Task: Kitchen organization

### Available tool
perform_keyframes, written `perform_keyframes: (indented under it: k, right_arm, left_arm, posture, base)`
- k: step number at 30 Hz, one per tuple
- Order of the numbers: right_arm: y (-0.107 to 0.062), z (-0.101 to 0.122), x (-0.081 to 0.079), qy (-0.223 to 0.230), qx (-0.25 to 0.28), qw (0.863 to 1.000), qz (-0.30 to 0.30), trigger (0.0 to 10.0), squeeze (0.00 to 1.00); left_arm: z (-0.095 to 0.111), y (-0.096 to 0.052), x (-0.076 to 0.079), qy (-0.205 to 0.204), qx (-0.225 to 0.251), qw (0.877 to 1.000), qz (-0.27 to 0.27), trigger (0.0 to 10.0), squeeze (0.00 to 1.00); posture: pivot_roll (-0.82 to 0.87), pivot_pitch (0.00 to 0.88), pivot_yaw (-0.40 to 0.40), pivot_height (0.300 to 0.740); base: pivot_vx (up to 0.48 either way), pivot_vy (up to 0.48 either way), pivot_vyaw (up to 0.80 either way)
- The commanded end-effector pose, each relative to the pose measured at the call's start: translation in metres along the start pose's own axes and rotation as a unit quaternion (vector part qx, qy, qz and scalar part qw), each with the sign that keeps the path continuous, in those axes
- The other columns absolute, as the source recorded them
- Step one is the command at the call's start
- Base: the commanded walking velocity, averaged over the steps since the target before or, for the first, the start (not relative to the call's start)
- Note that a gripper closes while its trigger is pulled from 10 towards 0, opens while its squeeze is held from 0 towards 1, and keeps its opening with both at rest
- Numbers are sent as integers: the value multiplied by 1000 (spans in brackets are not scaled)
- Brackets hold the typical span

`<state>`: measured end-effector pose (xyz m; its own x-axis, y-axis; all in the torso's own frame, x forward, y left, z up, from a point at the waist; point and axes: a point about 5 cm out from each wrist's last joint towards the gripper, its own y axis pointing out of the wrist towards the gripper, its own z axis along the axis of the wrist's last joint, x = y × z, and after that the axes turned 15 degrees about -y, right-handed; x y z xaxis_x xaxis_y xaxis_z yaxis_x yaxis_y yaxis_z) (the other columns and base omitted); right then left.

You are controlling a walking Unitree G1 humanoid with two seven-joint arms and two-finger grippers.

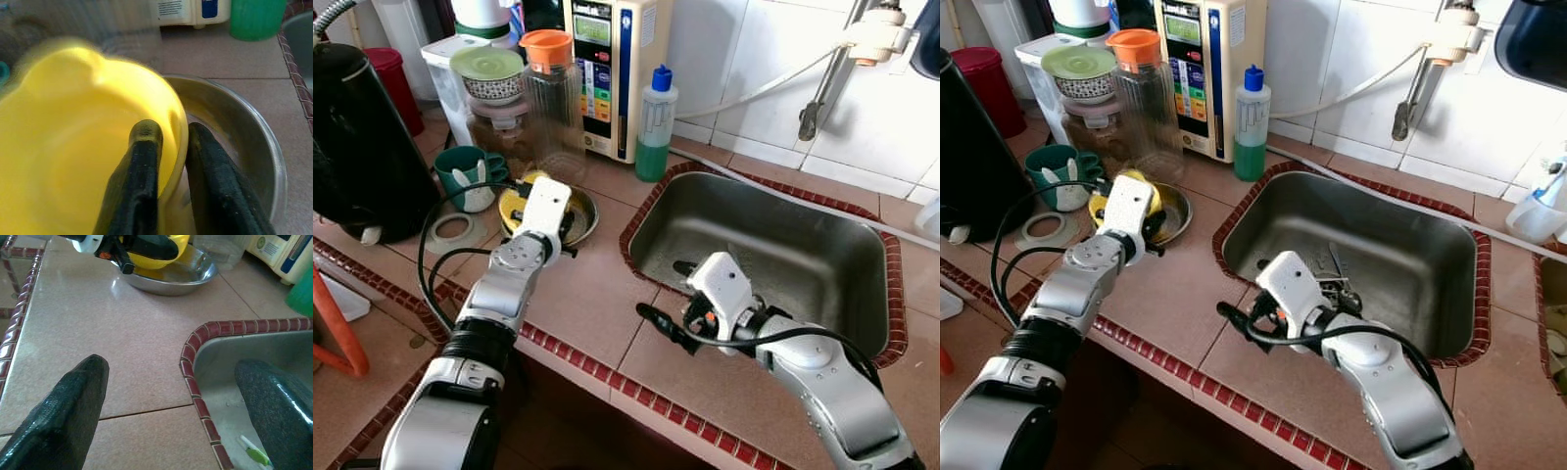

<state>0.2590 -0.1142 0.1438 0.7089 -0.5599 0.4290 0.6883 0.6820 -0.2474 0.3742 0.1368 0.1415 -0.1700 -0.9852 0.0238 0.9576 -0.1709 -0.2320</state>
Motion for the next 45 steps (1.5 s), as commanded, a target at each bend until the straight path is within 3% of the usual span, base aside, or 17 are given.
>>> perform_keyframes:
  k: [1, 10, 11, 16, 20, 23, 24, 25, 28, 30, 35, 39, 42, 45]
  right_arm:
    - [-1, 1, 8, -6, 1, 1000, -20, 10000, 0]
    - [-1, 0, 15, 3, 3, 999, -45, 10000, 0]
    - [0, 0, 19, 11, 6, 998, -61, 10000, 0]
    - [-2, 1, 36, 48, 21, 990, -128, 10000, 0]
    - [-9, 3, 59, 106, 52, 972, -202, 10000, 0]
    - [-16, 6, 76, 169, 91, 950, -248, 10000, 0]
    - [-16, 6, 76, 169, 91, 950, -248, 10000, 0]
    - [-19, 9, 81, 194, 109, 940, -260, 10000, 0]
    - [-22, 11, 88, 244, 139, 920, -272, 10000, 0]
    - [-23, 11, 88, 249, 141, 918, -274, 10000, 0]
    - [-23, 16, 94, 300, 163, 899, -273, 10000, 0]
    - [-22, 22, 95, 303, 162, 902, -261, 10000, 0]
    - [-19, 36, 94, 281, 152, 917, -240, 10000, 0]
    - [-19, 40, 94, 283, 157, 917, -232, 10000, 0]
  left_arm:
    - [5, -1, 1, 4, 19, 1000, 2, 0, 0]
    - [16, -4, -3, 23, 79, 996, 23, 0, 0]
    - [24, -7, 1, 42, 113, 993, 18, 0, 0]
    - [36, -16, 19, 80, 183, 980, -23, 0, 0]
    - [37, -28, 39, 107, 237, 962, -85, 0, 0]
    - [27, -40, 53, 134, 265, 943, -149, 0, 0]
    - [27, -40, 53, 134, 265, 943, -149, 0, 0]
    - [24, -46, 56, 154, 283, 932, -166, 0, 0]
    - [14, -55, 61, 173, 298, 918, -198, 0, 0]
    - [12, -57, 63, 176, 299, 915, -207, 0, 0]
    - [0, -65, 85, 200, 304, 893, -267, 0, 0]
    - [-6, -67, 100, 224, 308, 874, -302, 0, 0]
    - [-9, -67, 110, 230, 307, 866, -319, 0, 0]
    - [-10, -66, 113, 228, 307, 866, -321, 0, 0]
  posture:
    - [75, 21, 17, 740]
    - [77, 21, 17, 740]
    - [78, 20, 17, 740]
    - [82, 22, 17, 740]
    - [83, 23, 16, 740]
    - [84, 19, 17, 740]
    - [84, 19, 17, 740]
    - [83, 18, 17, 740]
    - [85, 17, 15, 740]
    - [85, 17, 15, 740]
    - [80, 14, 13, 740]
    - [78, 14, 11, 740]
    - [68, 13, 13, 740]
    - [66, 13, 14, 740]
  base:
    - [0, 0, 0]
    - [0, 0, 0]
    - [0, 0, 0]
    - [0, 0, 0]
    - [0, 0, 0]
    - [0, 0, 0]
    - [0, 0, 0]
    - [0, 0, 0]
    - [0, 0, 0]
    - [0, 0, 0]
    - [0, 0, 0]
    - [0, 0, 0]
    - [0, 0, 0]
    - [0, 0, 0]
